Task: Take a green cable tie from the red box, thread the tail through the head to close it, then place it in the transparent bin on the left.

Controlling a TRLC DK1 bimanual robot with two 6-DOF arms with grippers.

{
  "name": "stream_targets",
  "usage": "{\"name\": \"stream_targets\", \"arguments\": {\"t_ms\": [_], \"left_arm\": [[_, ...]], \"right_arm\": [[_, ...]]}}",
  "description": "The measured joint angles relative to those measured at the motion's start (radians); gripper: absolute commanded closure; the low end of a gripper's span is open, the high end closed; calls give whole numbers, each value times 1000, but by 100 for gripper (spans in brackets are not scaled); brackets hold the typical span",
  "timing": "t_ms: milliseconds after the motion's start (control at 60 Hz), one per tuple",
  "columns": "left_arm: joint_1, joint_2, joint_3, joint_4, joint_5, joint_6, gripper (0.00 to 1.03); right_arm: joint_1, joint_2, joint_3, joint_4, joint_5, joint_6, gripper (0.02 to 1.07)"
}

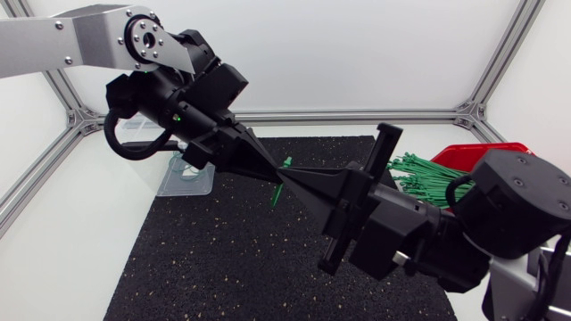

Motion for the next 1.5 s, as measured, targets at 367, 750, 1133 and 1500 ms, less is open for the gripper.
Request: {"name": "stream_targets", "arguments": {"t_ms": [367,750,1133,1500], "left_arm": [[-11,0,0,124,-10,-132,100],[-30,2,-43,241,-29,-246,100],[-20,-2,-91,304,-75,-274,100],[171,-93,3,324,-238,-359,100]], "right_arm": [[6,-60,0,-85,41,0,101],[56,-115,8,-186,128,0,101],[97,-115,8,-181,140,0,49],[26,-95,48,-152,127,31,16]]}}
